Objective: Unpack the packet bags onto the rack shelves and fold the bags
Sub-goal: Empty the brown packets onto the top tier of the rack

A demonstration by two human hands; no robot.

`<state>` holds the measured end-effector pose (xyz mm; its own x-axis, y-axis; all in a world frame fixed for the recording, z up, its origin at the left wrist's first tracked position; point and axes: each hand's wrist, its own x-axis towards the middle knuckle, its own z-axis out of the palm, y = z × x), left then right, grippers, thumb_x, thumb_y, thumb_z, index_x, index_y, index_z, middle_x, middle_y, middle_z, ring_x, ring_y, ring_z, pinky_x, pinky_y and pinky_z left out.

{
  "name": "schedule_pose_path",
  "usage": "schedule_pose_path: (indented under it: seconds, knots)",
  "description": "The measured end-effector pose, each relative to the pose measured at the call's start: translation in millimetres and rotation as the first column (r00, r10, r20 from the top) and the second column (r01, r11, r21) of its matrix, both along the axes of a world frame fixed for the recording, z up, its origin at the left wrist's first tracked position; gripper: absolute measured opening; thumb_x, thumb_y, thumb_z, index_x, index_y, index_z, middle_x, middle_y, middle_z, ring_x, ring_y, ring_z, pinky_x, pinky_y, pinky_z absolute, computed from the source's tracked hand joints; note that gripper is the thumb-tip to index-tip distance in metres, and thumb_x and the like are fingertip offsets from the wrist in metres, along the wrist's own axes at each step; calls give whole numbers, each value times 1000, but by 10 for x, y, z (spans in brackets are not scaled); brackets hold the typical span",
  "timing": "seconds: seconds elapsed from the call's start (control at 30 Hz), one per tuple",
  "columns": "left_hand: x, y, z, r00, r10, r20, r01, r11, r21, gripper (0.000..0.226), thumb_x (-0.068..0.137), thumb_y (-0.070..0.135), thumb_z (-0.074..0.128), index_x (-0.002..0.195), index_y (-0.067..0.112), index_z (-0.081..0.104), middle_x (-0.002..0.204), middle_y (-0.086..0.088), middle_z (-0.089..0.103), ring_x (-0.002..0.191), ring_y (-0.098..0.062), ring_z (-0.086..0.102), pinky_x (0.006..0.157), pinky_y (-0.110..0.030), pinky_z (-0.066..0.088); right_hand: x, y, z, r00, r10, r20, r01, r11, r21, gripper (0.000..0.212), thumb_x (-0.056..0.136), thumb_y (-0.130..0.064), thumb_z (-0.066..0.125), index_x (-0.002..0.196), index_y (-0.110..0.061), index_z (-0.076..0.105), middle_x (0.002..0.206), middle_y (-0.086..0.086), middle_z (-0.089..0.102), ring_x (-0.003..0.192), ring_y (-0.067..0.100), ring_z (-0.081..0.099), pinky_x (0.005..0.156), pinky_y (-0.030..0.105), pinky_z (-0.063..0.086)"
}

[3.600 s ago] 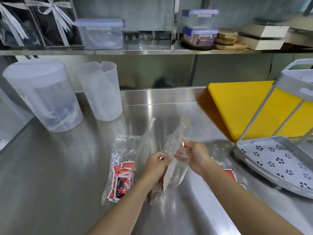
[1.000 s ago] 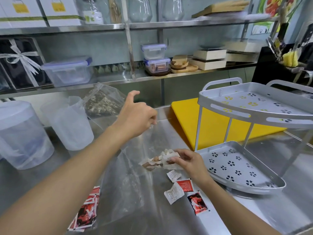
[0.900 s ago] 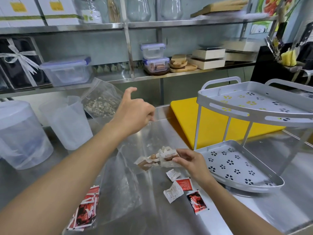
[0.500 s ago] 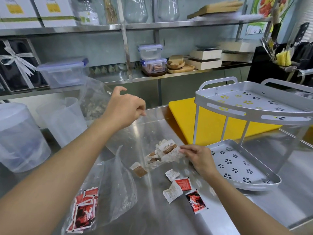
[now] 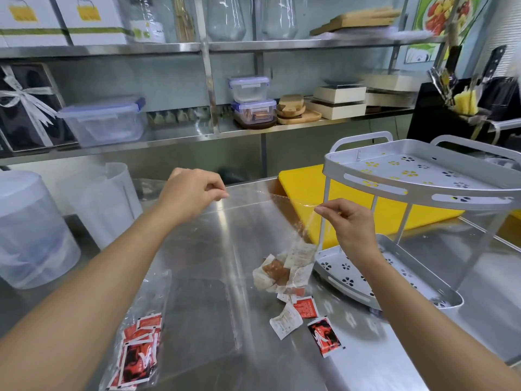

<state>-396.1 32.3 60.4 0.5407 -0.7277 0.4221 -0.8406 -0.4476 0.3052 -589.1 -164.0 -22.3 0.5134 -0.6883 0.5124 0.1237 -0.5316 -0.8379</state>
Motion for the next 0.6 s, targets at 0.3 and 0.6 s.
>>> schedule_pose_path:
  seconds: [0.3,0.6]
  knots:
    - [-31,18,-108,998,40,-53,-41,999,-5,9,79,30,68,74,23,70,72,2,69,75,-20,59,65,-29,37,17,-33,40,988,-28,-152,1,985,-174,6,81,-16,67,76,-16,70,69,-11,61,66,-5,55,59,3,36]
    - [-213,-82,-69,999,-41,-14,39,996,-78,12,88,23,56,79,19,62,71,2,63,74,-25,58,71,-39,49,42,36,-12,985,62,-164,-56,998,36,21,93,-14,50,73,-22,49,68,1,59,72,24,60,71,35,48]
